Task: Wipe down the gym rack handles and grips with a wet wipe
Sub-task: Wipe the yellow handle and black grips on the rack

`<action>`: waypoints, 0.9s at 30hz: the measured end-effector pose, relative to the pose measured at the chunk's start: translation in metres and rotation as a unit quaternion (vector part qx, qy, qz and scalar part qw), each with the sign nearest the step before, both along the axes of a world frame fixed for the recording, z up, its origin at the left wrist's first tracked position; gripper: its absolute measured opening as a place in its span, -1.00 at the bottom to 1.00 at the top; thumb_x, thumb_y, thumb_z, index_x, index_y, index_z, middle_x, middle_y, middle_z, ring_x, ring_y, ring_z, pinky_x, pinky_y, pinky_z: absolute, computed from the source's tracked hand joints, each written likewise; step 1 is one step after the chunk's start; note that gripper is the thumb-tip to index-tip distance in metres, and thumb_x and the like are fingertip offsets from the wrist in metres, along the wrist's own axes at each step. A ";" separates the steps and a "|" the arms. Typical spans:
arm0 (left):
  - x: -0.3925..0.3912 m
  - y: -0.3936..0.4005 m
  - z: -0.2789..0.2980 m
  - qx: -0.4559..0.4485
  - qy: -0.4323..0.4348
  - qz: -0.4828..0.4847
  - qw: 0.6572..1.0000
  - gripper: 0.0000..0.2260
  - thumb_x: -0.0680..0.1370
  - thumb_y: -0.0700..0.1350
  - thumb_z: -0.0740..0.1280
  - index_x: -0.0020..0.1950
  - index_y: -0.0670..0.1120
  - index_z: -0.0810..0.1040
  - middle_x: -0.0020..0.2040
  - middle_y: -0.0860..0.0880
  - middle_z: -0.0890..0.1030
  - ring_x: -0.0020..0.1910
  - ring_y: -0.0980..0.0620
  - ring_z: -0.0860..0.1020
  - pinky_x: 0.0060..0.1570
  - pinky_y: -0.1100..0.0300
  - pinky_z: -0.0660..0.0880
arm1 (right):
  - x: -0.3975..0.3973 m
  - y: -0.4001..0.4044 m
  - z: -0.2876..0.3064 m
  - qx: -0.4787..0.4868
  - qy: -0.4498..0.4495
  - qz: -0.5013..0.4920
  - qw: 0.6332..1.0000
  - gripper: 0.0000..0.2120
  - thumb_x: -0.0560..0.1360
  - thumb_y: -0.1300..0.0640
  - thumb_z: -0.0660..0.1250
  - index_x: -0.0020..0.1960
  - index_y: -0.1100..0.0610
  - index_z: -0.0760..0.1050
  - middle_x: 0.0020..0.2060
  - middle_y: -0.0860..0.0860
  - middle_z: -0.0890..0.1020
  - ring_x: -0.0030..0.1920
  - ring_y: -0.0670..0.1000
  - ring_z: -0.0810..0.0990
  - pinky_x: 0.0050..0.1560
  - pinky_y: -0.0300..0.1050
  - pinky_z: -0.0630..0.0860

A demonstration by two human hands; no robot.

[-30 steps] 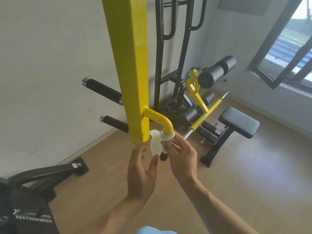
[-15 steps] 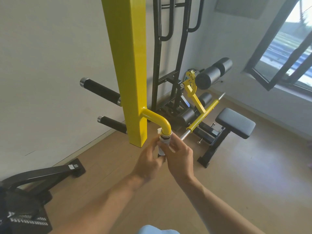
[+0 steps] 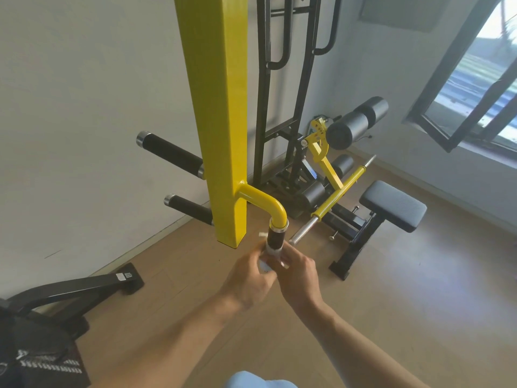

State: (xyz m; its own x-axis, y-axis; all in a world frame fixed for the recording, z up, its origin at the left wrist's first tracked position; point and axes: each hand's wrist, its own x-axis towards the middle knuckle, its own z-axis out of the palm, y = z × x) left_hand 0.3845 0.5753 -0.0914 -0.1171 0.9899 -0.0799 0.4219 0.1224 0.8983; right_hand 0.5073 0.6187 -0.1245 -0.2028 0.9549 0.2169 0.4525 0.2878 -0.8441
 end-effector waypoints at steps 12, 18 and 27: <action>-0.021 0.012 0.071 0.402 0.297 0.009 0.866 -0.50 0.51 -0.39 0.25 0.45 -0.18 0.43 0.44 -0.13 0.48 0.51 -0.08 0.35 0.49 0.02 0.29 | -0.008 -0.001 0.002 -0.038 0.030 -0.031 0.998 -0.75 0.49 0.07 0.46 0.16 -0.09 0.64 -0.06 -0.20 0.73 -0.03 -0.17 0.68 0.00 -0.02 0.62; -0.032 0.020 0.065 0.302 0.413 -0.014 0.859 -0.49 0.53 -0.29 0.17 0.50 -0.18 0.40 0.46 -0.11 0.47 0.52 -0.08 0.34 0.54 -0.01 0.17 | -0.013 0.005 0.024 0.030 0.096 -0.050 0.994 -0.68 0.50 0.04 0.46 0.25 -0.05 0.61 -0.01 -0.19 0.72 -0.08 -0.15 0.70 -0.05 -0.25 0.61; -0.037 0.027 0.058 0.313 0.378 -0.048 0.870 -0.46 0.54 -0.33 0.12 0.55 -0.15 0.31 0.55 -0.06 0.34 0.60 -0.01 0.17 0.57 -0.06 0.14 | -0.006 0.002 0.011 0.016 0.061 -0.064 0.996 -0.75 0.55 0.10 0.40 0.21 -0.07 0.65 -0.21 -0.14 0.71 -0.30 -0.15 0.61 -0.32 -0.29 0.47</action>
State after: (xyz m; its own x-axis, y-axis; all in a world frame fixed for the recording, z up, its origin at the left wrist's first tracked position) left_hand 0.3473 0.6025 -0.0335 0.1844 0.8199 0.5421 0.9024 -0.3598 0.2372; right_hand 0.5014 0.6211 -0.1131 -0.0510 0.9634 0.2633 0.3822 0.2624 -0.8860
